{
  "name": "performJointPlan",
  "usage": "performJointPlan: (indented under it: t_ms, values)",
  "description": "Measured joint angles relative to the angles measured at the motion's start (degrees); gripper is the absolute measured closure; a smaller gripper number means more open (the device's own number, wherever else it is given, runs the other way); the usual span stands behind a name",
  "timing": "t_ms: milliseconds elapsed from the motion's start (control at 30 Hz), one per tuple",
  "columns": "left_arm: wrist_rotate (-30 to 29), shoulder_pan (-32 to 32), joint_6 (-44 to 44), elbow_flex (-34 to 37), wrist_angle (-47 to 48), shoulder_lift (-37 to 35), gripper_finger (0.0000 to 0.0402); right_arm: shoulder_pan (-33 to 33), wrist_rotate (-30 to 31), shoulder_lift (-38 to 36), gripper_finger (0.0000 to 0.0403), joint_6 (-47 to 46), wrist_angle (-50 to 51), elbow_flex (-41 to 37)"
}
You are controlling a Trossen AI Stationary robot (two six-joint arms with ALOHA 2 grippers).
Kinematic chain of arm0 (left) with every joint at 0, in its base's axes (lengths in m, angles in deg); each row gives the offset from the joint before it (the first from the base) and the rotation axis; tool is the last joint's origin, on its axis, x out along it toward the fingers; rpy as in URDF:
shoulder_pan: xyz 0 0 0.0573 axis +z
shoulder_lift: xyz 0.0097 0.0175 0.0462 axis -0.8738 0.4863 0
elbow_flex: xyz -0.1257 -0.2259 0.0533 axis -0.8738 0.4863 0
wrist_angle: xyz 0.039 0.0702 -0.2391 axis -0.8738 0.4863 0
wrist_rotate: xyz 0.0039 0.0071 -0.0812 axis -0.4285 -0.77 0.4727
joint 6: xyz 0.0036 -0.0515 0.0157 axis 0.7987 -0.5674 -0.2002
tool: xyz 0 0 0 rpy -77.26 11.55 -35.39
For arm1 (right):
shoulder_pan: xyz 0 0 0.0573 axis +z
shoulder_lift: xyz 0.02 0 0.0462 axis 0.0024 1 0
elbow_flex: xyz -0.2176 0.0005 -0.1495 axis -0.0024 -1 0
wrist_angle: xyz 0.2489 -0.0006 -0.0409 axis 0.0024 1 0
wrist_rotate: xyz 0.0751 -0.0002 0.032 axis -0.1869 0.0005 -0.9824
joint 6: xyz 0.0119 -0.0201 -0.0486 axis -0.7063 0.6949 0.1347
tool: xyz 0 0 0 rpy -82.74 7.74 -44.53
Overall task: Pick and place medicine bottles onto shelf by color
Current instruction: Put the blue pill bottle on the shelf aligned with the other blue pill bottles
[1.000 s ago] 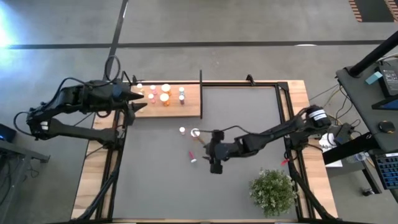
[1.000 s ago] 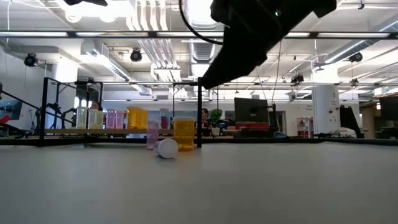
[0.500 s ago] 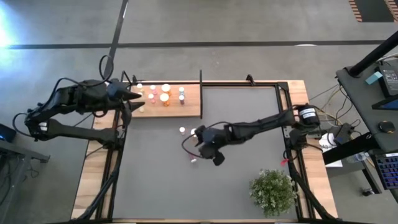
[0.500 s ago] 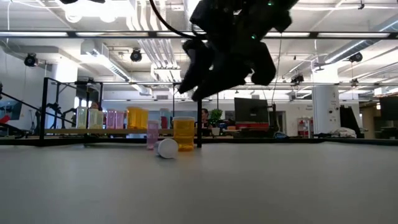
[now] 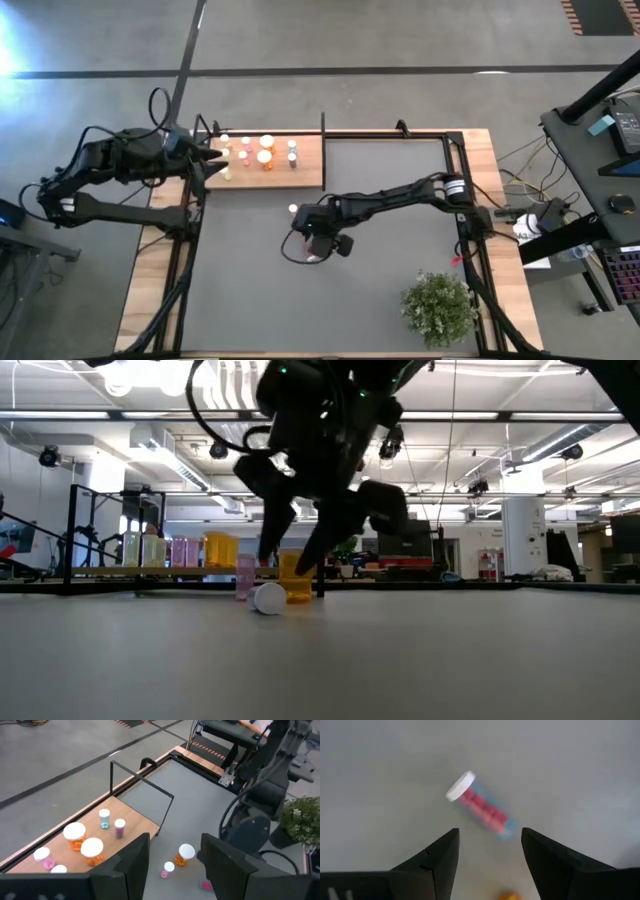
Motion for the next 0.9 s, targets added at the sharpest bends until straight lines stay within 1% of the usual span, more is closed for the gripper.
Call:
performJointPlan:
  t_ms: [133,267,533,733,900]
  values:
    - [0.0,0.0,-0.3,0.0,0.0,-0.5,0.0240,0.2,-0.2,2.4,0.0197,5.8,1.8,4.3]
    - [0.0,0.0,-0.3,0.0,0.0,-0.6,0.0240,0.1,-0.2,5.5,0.0197,9.7,5.8,7.9]
    - [-0.1,0.0,-0.3,-0.1,0.0,-1.2,0.0240,0.1,-0.1,10.1,0.0200,12.8,7.6,14.1]
    - [-0.1,0.0,-0.3,-0.1,0.0,-1.8,0.0240,0.1,-0.6,13.4,0.0232,13.0,13.8,18.8]
    - [-0.1,0.0,-0.3,-0.1,0.0,-2.1,0.0240,0.1,-1.2,15.4,0.0258,12.9,14.6,20.5]
